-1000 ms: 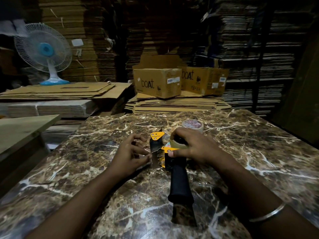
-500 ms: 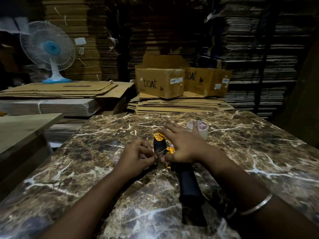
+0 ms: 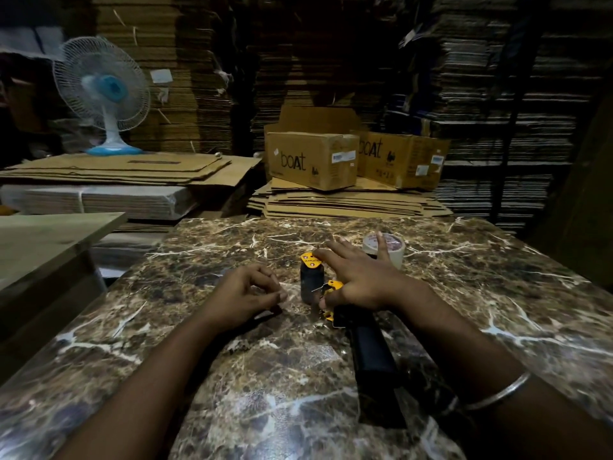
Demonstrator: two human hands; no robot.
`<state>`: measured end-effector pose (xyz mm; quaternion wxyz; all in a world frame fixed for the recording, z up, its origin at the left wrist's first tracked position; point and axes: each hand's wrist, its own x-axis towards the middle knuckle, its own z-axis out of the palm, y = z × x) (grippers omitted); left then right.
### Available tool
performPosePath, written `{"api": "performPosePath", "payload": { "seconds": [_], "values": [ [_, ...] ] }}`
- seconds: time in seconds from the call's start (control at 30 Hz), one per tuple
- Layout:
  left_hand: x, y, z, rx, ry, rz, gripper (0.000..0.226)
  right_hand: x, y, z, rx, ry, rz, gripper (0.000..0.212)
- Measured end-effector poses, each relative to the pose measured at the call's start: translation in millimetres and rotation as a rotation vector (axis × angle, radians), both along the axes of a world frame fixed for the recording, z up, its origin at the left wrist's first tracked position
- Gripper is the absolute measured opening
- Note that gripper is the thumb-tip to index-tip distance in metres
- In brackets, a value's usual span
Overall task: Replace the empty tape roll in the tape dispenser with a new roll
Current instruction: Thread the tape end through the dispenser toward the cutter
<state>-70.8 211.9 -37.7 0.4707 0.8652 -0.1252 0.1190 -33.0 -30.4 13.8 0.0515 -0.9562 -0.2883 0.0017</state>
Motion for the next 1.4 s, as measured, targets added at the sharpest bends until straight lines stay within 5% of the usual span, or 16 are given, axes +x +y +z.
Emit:
{"api": "performPosePath", "payload": {
  "seconds": [0.3,0.4,0.47,0.6,0.77,1.0,1.33,1.4],
  "values": [
    [8,8,0,0.041,0.039,-0.072,0.010,-2,0,5,-0.018,0.035,0.055,0.093],
    [10,10,-2,0.036,0.047,-0.073,0.010,-5,5,13,0.192,0.172,0.089,0.090],
    [10,7,-2,0.029,0.043,-0.073,0.006,-7,16,21,0.321,0.142,0.114,0.070],
    [10,8,-1,0.031,0.082,-0.077,0.007,-3,47,31,0.155,-0.005,0.093,0.027],
    [9,8,-1,0.014,0.117,-0.089,0.006,3,63,32,0.142,-0.054,0.093,0.005],
    [8,15,3,-0.242,0.365,-0.172,0.039,0,63,27,0.181,-0.031,0.096,0.008],
    [7,-15,1,-0.299,0.202,0.037,0.006,2,57,22,0.213,-0.068,0.117,0.007],
    [9,-13,1,-0.277,0.186,0.011,0.011,1,47,22,0.197,0.029,0.116,0.043]
  ]
}}
